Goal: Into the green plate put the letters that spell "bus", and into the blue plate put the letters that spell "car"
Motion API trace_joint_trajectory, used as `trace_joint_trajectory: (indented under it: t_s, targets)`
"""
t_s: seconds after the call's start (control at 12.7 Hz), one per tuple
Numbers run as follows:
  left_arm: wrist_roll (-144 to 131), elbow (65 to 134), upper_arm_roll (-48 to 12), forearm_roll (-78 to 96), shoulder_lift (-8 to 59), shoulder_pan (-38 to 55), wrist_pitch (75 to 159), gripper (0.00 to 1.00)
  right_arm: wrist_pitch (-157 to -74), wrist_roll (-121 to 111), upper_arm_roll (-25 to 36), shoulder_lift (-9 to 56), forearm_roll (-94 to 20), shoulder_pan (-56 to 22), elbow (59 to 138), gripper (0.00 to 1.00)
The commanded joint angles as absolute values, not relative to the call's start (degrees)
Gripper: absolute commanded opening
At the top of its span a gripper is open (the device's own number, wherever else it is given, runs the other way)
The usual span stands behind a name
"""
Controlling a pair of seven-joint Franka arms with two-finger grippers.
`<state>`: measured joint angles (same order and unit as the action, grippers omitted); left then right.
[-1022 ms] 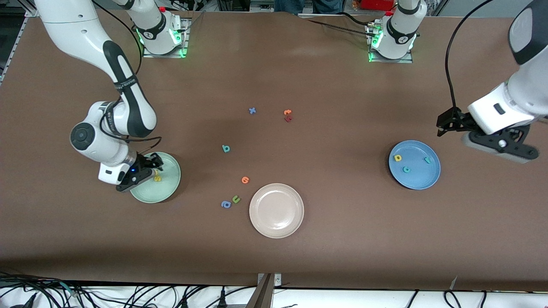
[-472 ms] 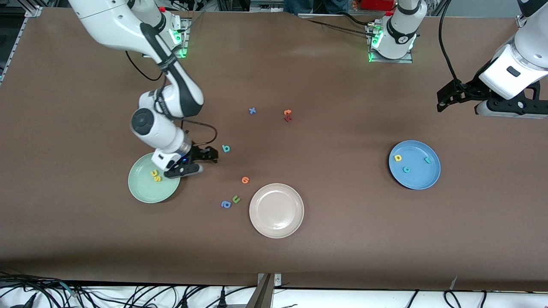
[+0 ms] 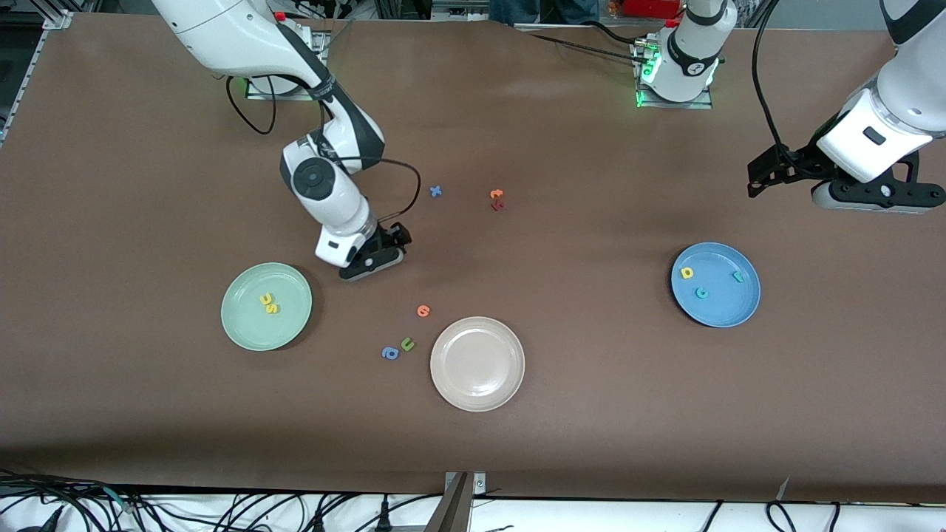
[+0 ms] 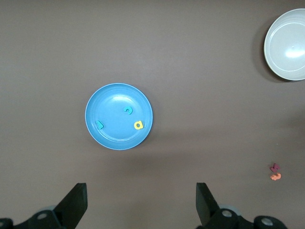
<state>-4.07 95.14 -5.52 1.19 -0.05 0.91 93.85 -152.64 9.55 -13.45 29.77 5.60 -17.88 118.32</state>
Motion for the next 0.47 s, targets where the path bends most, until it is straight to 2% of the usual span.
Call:
trace_joint_trajectory:
  t_s: [0.0, 0.08, 0.24, 0.39]
  targets:
    - [-4.48, 93.69, -5.19, 0.62, 0.61, 0.79, 93.6, 1.0, -154.07, 10.46, -13.89, 29.0, 7.91, -17.93, 120.41, 0.79]
    - [-4.48, 92.82, -5.1, 0.62, 0.96, 0.79, 93.6, 1.0, -154.07, 10.89, -13.89, 29.0, 8.26, -17.93, 120.5, 0.79]
    - [-4.48, 92.72, -5.01, 0.62, 1.23, 0.44, 93.43, 1.0, -154.07, 11.33, -14.06, 29.18, 9.75, -18.19, 120.59, 0.69]
    - [-4.48, 92.72, -5.01, 0.88, 1.32, 0.35, 93.43, 1.0, -154.94, 12.74, -14.06, 29.79, 10.72, -18.28, 120.59, 0.68]
